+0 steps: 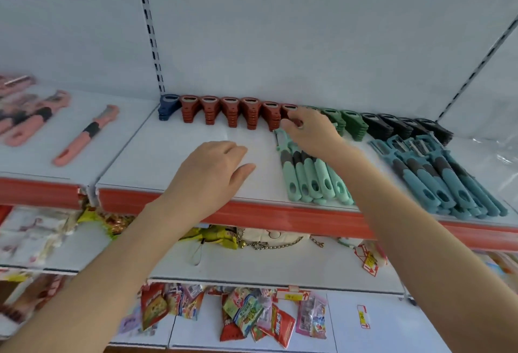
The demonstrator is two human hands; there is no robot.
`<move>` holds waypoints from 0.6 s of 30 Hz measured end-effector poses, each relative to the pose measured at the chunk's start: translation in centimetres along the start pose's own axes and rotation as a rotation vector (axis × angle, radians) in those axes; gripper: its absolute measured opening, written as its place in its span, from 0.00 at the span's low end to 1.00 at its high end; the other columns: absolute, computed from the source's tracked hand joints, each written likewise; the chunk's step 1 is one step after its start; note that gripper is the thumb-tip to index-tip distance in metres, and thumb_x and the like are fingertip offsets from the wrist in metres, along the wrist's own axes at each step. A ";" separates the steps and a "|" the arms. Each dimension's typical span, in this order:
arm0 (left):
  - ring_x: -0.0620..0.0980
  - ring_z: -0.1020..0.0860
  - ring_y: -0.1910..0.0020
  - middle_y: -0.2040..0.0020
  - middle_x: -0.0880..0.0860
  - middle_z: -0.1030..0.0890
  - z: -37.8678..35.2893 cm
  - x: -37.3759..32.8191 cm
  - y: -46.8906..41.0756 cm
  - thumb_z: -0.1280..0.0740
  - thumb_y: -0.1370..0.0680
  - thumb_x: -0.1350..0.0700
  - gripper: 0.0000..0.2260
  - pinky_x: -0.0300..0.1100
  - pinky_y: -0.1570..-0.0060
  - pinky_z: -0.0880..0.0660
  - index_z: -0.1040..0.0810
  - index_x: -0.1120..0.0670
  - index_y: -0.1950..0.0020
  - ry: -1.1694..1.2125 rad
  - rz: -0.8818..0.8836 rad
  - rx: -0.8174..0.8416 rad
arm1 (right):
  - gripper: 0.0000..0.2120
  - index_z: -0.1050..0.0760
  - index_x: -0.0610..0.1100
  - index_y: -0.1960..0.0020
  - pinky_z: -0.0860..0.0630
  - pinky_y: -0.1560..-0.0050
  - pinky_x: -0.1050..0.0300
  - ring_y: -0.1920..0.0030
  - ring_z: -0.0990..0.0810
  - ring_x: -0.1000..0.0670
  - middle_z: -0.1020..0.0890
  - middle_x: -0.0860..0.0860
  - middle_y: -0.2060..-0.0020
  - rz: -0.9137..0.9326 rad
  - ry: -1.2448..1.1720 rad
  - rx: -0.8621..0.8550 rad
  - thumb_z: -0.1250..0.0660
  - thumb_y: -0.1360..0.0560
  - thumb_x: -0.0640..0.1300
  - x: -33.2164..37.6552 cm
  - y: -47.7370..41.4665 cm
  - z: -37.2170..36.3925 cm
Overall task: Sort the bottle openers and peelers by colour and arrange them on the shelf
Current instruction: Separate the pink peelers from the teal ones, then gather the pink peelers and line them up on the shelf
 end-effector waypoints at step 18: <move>0.61 0.22 0.54 0.52 0.61 0.19 7.8 21.7 12.9 0.41 0.22 0.47 0.20 0.51 0.58 0.23 0.22 0.63 0.46 -0.063 0.206 -0.104 | 0.15 0.28 0.39 0.40 0.34 0.45 0.57 0.41 0.27 0.45 0.25 0.43 0.42 0.191 -0.079 0.141 0.42 0.20 0.48 23.1 -3.8 -13.8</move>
Point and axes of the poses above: each hand's wrist, its own y-axis away from the middle knuckle, its own z-axis out of the back of the hand, x = y × z, the point moved 4 cm from there along -y, towards the middle knuckle
